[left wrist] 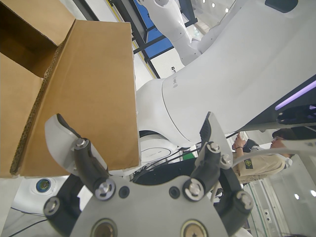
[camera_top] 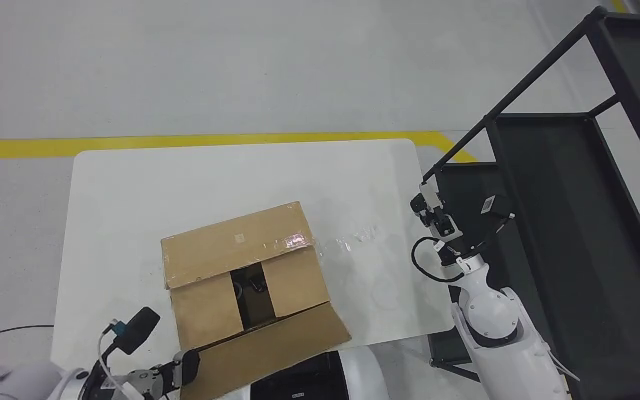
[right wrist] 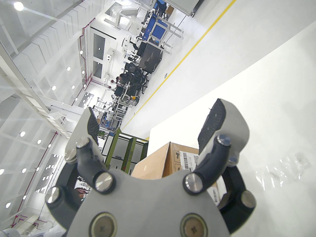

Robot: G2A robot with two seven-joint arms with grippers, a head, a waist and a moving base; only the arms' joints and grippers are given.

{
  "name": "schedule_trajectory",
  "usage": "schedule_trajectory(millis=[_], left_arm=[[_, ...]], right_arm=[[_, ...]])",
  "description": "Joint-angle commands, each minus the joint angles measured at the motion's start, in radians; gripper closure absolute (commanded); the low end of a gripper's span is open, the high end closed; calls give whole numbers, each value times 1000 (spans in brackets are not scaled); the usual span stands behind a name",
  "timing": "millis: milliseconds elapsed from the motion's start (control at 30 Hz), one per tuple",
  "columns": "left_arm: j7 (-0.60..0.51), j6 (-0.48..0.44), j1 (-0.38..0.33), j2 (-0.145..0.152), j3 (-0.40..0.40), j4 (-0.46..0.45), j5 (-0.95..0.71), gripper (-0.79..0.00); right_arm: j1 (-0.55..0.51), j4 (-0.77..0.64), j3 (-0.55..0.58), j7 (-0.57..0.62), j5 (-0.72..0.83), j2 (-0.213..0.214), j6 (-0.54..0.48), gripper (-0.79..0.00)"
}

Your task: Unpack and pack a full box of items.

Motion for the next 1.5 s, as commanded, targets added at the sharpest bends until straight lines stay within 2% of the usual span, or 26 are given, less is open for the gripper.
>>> schedule_trajectory(millis=[0, 333, 633, 833, 1000, 1200, 1467], left_arm=[[0, 0, -3, 8, 8, 7, 19, -785], [0, 0, -38, 23, 54, 55, 115, -785], [23, 0, -117, 4, 103, 101, 120, -785], [22, 0, -167, -13, 133, 84, 34, -785], [0, 0, -193, -29, 112, 76, -106, -785], [0, 0, -204, -57, 87, 146, -229, -785], [-15, 15, -235, -61, 162, 225, -314, -785]], right_arm=[[0, 0, 0, 0, 0, 0, 0, -785], [0, 0, 0, 0, 0, 0, 0, -785], [0, 0, 0, 0, 0, 0, 0, -785], [0, 0, 0, 0, 0, 0, 0, -785], [0, 0, 0, 0, 0, 0, 0, -785], [0, 0, 0, 0, 0, 0, 0, -785], [0, 0, 0, 0, 0, 0, 0, -785]])
